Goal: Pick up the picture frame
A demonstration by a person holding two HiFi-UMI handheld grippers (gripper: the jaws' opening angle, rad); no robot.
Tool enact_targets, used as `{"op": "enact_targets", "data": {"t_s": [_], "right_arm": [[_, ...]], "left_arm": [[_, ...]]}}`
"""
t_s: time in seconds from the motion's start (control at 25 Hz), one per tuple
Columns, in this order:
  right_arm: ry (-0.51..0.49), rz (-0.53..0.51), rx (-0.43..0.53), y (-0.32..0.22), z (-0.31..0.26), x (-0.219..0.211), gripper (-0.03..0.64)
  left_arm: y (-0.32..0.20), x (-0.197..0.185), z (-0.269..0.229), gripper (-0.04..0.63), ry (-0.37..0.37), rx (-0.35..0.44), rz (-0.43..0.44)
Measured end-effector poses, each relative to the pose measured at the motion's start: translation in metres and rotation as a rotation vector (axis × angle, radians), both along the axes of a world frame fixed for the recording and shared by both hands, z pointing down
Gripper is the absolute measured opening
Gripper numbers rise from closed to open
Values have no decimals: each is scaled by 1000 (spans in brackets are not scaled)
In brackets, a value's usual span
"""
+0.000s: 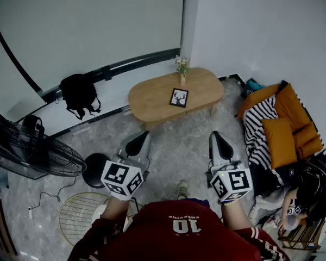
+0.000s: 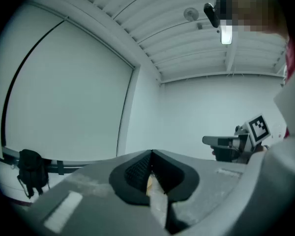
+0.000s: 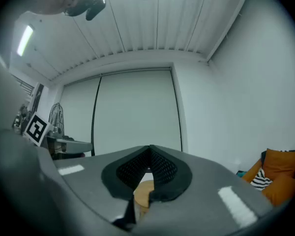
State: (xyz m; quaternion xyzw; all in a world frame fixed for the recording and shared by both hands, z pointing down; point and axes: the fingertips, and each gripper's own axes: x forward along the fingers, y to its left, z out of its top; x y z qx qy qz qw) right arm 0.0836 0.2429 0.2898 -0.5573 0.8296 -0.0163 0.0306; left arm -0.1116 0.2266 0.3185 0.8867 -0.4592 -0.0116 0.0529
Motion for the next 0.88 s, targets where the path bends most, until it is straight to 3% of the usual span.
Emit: {"op": "enact_targets", "data": {"t_s": [0.88], "right_arm": [[27, 3, 3, -25, -1, 15, -14]], "left_arm": [[-20, 14, 3, 2, 2, -14, -10]]}}
